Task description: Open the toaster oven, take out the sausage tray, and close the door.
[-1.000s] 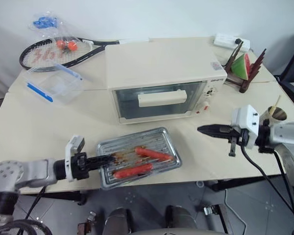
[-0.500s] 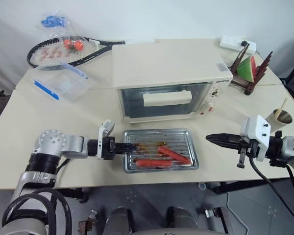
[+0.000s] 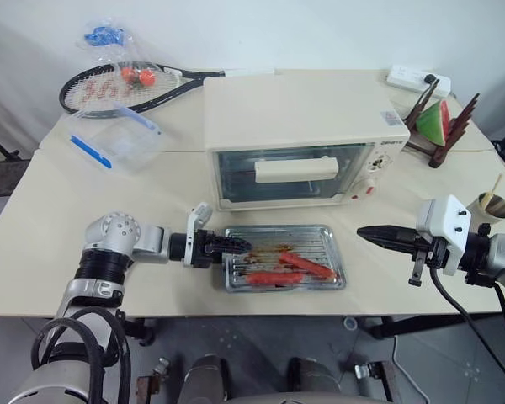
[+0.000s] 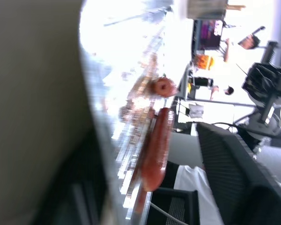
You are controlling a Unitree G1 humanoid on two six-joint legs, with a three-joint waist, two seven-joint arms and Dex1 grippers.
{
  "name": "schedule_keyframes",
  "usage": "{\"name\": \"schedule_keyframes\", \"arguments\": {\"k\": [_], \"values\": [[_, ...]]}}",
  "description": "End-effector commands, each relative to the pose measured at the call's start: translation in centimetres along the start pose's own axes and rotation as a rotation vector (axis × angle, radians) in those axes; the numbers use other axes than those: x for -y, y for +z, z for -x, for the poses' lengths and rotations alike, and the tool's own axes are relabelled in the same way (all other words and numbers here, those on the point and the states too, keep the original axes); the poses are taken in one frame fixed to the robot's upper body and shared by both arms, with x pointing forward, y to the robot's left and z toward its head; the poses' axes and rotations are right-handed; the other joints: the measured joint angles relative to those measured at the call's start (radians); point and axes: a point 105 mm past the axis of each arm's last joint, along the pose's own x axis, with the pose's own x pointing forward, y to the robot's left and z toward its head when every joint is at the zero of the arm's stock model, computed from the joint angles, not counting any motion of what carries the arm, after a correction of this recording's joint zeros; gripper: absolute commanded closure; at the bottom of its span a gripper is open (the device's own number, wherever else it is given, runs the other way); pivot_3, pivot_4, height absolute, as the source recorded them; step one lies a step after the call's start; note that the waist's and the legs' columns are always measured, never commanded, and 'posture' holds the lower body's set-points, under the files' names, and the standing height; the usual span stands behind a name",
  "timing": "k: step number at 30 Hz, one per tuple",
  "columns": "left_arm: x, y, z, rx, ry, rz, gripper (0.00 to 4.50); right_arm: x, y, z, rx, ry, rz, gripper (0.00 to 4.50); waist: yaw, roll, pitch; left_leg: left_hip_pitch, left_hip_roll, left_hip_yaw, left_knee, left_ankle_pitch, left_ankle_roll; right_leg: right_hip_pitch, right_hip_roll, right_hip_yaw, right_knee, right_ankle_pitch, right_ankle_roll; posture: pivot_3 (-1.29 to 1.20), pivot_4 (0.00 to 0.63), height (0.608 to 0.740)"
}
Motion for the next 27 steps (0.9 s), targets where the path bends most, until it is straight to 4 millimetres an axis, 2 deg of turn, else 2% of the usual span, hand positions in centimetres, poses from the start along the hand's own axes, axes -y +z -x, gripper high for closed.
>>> {"name": "schedule_keyframes", "arguments": {"k": [1, 2, 3, 6, 9, 14, 17, 19, 22, 25, 27], "values": [[-2.2, -1.0, -0.1, -0.026, 0.096, 0.048, 0.44, 0.2, 1.1, 0.4, 0.019, -0.01, 0.042, 4.5, 0.0, 0.0, -0.001, 0.0, 0.0, 0.0, 0.0, 0.0, 0.0, 0.0, 0.0, 0.0, 0.0, 0.0, 0.0, 0.0, 0.15, 0.74], [-2.2, -0.8, 0.2, -0.016, 0.101, 0.047, 0.18, 0.1, 1.1, 0.4, 0.017, -0.008, 0.041, 4.5, -0.001, 0.0, -0.001, 0.0, 0.0, 0.0, 0.0, 0.0, 0.0, 0.001, 0.0, 0.0, 0.0, 0.0, 0.0, 0.0, 0.15, 0.74], [-2.5, -0.4, 1.2, 0.015, 0.133, 0.043, 0.03, 0.1, 1.0, 0.5, 0.012, 0.001, 0.039, 4.5, -0.002, 0.0, -0.001, 0.001, 0.0, 0.0, 0.0, 0.0, 0.0, 0.001, 0.0, 0.0, 0.0, 0.0, 0.0, 0.0, 0.15, 0.74], [-2.6, 0.6, 4.7, 0.098, 0.206, 0.011, 0.03, -0.1, 0.6, 0.8, -0.004, 0.029, 0.031, 4.5, -0.017, -0.001, -0.001, 0.001, 0.001, 0.0, 0.0, 0.0, 0.0, 0.0, 0.0, -0.001, 0.001, 0.0, 0.0, 0.0, 0.15, 0.74], [-2.0, 1.4, 7.7, 0.167, 0.255, -0.03, 0.03, 0.0, 0.2, 0.8, -0.007, 0.04, 0.021, 4.5, -0.045, -0.002, -0.001, 0.001, 0.001, 0.0, -0.002, 0.001, -0.002, -0.002, 0.0, -0.001, 0.002, 0.0, 0.0, 0.0, 0.15, 0.74], [-1.9, 0.8, 10.3, 0.151, 0.389, -0.132, 0.03, 0.1, -0.4, 0.5, -0.016, 0.07, 0.005, 4.5, -0.059, -0.002, -0.001, 0.001, 0.002, 0.0, -0.004, 0.002, -0.002, -0.004, 0.001, 0.0, 0.002, 0.0, 0.0, 0.0, 0.15, 0.74], [-1.5, 0.5, 11.5, 0.144, 0.436, -0.253, 0.0, -0.4, -1.2, 0.7, -0.04, 0.151, -0.065, 3.95, -0.057, -0.002, -0.001, 0.001, 0.002, 0.0, -0.004, 0.002, -0.002, -0.004, 0.001, 0.0, 0.002, 0.0, 0.0, 0.0, 0.15, 0.74], [-1.0, 0.6, 12.5, 0.165, 0.443, -0.369, 0.0, -0.9, -1.7, 0.9, -0.047, 0.229, -0.069, 3.33, -0.057, -0.002, -0.001, 0.001, 0.002, 0.001, -0.004, 0.002, -0.002, -0.004, 0.001, 0.0, 0.002, 0.0, -0.001, 0.0, 0.15, 0.74], [1.4, 1.8, 13.4, 0.325, 0.32, -0.641, 0.0, -0.2, -1.7, 0.9, -0.012, 0.255, -0.058, 2.32, -0.058, -0.001, 0.0, 0.001, 0.002, 0.002, -0.004, 0.001, -0.002, -0.005, 0.001, 0.001, 0.001, 0.0, -0.001, 0.0, 0.15, 0.74], [5.0, 2.0, 14.4, 0.509, 0.105, -1.031, 0.0, 0.4, -2.1, 1.3, -0.013, 0.289, -0.041, 1.36, -0.054, -0.002, 0.001, -0.001, 0.002, 0.002, -0.004, 0.001, -0.002, -0.006, 0.001, 0.001, 0.002, 0.0, -0.001, 0.0, 0.15, 0.74], [4.3, 1.0, 14.6, 0.456, 0.127, -1.203, 0.0, 1.0, -2.6, 1.4, -0.027, 0.287, -0.022, 0.77, -0.052, -0.002, 0.001, -0.002, 0.002, 0.001, -0.003, 0.001, -0.002, -0.006, 0.001, 0.0, 0.001, 0.0, -0.001, 0.0, 0.15, 0.74]]}}
